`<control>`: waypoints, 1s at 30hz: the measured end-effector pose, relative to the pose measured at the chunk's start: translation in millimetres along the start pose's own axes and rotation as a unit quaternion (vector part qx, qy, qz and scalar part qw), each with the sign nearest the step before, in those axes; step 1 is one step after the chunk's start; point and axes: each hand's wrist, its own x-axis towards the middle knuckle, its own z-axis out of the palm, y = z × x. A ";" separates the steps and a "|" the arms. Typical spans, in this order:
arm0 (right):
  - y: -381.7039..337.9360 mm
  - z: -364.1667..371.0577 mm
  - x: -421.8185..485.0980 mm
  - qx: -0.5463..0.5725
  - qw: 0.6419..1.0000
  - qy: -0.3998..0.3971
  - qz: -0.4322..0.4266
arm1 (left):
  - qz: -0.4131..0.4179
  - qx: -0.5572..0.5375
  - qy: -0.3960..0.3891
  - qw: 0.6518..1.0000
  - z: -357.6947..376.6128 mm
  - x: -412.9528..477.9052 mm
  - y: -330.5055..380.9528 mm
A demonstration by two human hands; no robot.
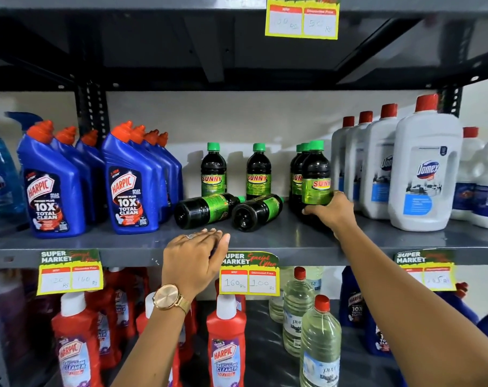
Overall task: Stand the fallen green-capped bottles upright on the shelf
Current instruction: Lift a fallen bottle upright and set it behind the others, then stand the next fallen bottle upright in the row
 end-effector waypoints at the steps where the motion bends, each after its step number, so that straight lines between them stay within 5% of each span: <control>1: -0.7 0.4 -1.4 -0.024 1.000 0.013 -0.001 | -0.001 0.001 -0.002 1.000 -0.3 0.5 0.0; 20: 4.0 2.6 5.7 0.000 0.999 -0.048 0.015 | -0.016 -0.012 -0.002 1.000 -0.6 0.4 0.3; 23: -6.3 -0.6 -8.1 -0.065 0.997 0.043 -0.025 | -0.008 -0.010 -0.007 1.000 -3.1 2.6 -2.5; 27: -28.7 -3.9 -41.4 -0.062 0.953 0.206 -0.212 | 0.036 -0.007 -0.018 0.999 -7.2 9.5 -19.1; 30: -43.4 10.9 -62.9 -0.065 0.984 0.028 -0.162 | 0.049 -0.032 -0.018 0.998 -4.3 8.3 -23.9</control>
